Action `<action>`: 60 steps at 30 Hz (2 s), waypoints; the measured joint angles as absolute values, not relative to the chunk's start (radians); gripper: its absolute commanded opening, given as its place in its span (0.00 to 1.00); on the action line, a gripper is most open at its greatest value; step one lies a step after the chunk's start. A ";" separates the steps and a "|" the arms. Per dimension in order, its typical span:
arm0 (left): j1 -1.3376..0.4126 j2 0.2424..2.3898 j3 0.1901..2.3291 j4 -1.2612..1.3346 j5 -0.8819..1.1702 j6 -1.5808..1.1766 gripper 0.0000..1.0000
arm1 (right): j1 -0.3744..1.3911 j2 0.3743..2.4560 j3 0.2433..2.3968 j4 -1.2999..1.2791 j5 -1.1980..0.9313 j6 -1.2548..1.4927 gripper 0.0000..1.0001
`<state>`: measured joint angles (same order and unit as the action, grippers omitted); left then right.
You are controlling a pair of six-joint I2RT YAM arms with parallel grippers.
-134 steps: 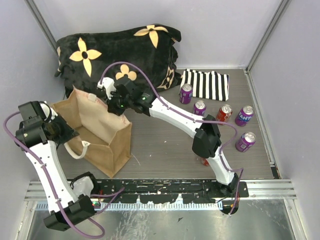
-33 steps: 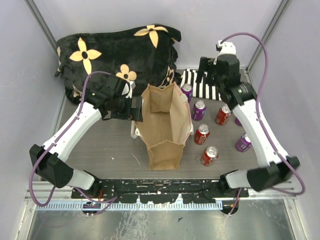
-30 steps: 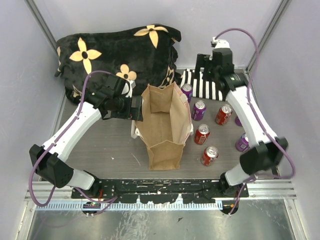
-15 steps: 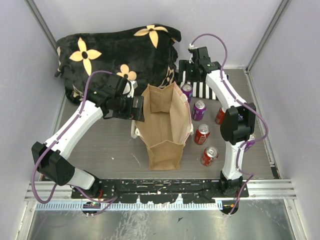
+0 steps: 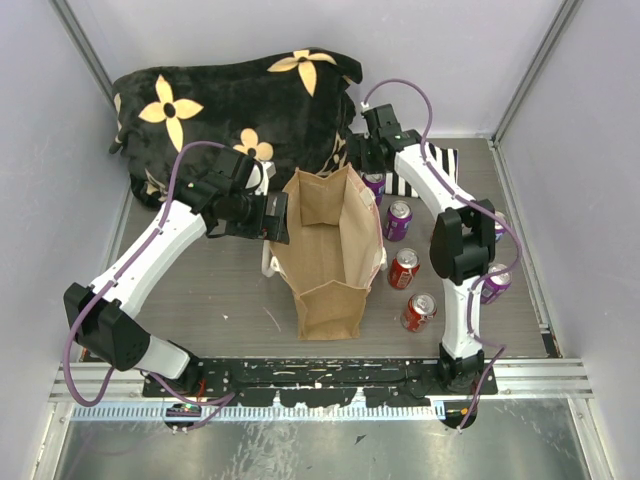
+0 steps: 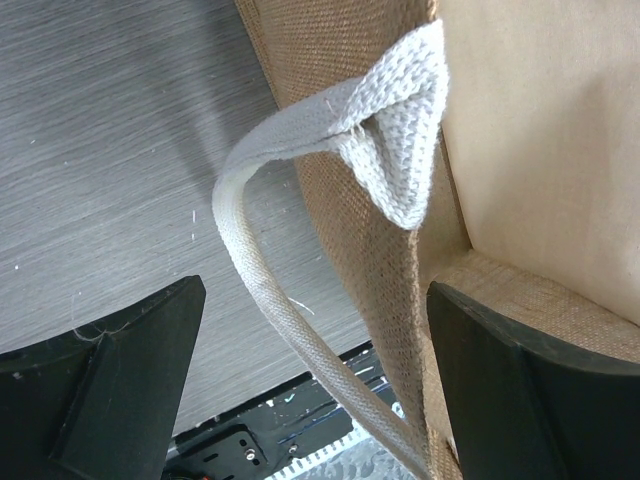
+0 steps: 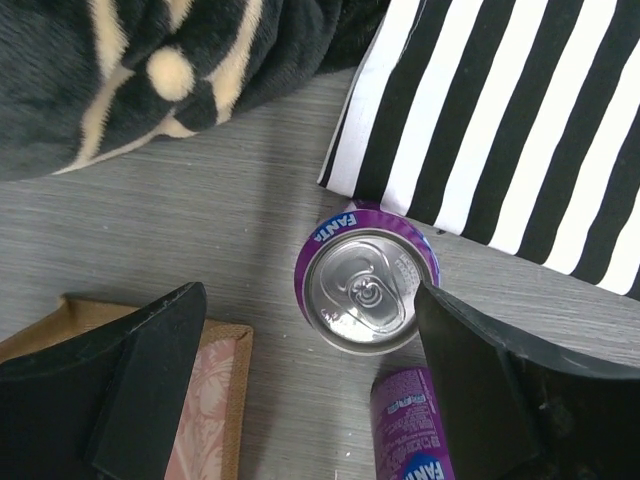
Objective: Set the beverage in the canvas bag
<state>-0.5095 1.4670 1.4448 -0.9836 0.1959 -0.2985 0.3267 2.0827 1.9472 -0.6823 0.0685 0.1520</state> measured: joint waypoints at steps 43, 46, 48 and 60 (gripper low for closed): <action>-0.509 1.490 1.446 -0.970 0.209 -0.292 0.99 | 0.337 2.154 2.071 -0.743 0.214 0.144 0.94; -0.509 1.490 1.446 -0.969 0.209 -0.291 0.99 | 0.335 2.187 2.072 -0.757 0.216 0.145 0.94; -0.509 1.490 1.446 -0.970 0.209 -0.291 0.99 | 0.331 2.210 2.072 -0.770 0.216 0.145 0.94; -0.509 1.490 1.446 -0.969 0.209 -0.289 0.99 | 0.323 2.239 2.060 -0.795 0.217 0.146 0.84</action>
